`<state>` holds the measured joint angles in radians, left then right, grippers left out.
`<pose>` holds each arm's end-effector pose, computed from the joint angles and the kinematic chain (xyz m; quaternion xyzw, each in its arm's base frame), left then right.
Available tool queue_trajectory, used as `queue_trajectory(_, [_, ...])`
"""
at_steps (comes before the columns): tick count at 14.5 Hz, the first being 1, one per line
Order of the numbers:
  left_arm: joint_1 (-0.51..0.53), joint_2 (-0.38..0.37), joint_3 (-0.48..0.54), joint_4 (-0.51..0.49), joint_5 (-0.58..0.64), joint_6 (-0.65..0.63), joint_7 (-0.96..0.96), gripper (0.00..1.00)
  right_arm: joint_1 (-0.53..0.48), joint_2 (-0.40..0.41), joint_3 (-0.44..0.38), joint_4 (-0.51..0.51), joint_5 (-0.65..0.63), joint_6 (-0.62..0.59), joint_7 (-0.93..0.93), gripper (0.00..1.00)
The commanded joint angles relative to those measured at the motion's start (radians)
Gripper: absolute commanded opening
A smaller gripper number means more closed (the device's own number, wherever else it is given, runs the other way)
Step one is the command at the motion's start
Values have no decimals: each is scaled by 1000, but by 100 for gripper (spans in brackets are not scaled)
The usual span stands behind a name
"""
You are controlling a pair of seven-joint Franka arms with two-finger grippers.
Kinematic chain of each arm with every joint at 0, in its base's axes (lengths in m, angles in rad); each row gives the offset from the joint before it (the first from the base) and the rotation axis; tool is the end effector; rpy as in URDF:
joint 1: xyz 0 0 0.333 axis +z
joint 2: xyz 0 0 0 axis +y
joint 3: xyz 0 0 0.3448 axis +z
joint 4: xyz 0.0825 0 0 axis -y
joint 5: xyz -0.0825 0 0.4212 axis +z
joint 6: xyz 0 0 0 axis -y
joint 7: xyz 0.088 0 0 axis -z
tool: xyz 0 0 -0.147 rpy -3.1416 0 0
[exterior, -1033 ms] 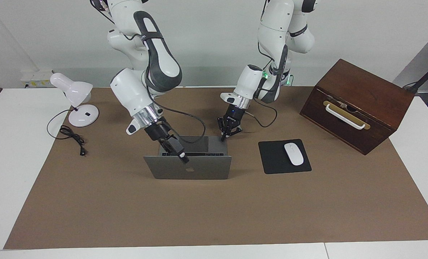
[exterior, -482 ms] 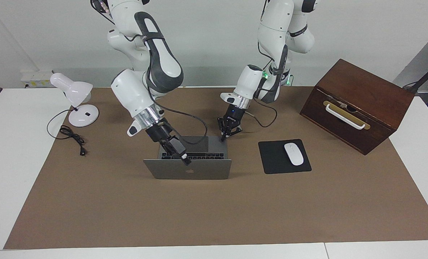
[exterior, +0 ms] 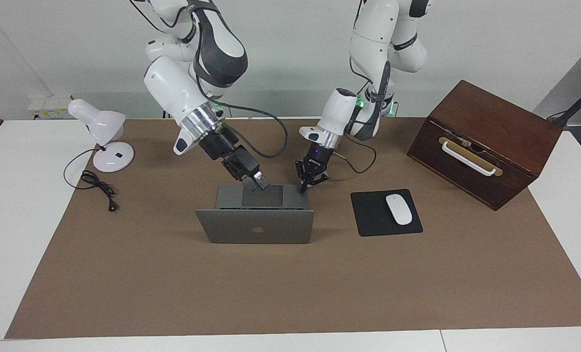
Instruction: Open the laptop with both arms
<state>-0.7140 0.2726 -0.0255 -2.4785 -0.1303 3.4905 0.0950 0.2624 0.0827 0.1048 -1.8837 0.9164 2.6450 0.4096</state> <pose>0.4341 -0.3728 0.2350 0.8776 -0.3160 0.3404 0.1183 0.6475 0.2408 0.5220 -0.8377 0.3158 -0.1496 0.4198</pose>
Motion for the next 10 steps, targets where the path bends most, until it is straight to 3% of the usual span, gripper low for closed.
queue_trajectory(1, [4, -4, -5, 35, -31, 13, -20, 0, -87, -55, 3, -2, -254, -170, 3, 100])
queue_trajectory(6, [5, -62, -2, 35, -55, -37, -51, 0, -242, -60, 1, 41, -477, -420, -334, 100])
queue_trajectory(10, [50, -140, -1, 76, -63, -210, -52, 0, -288, -112, 1, 48, -752, -588, -405, 100])
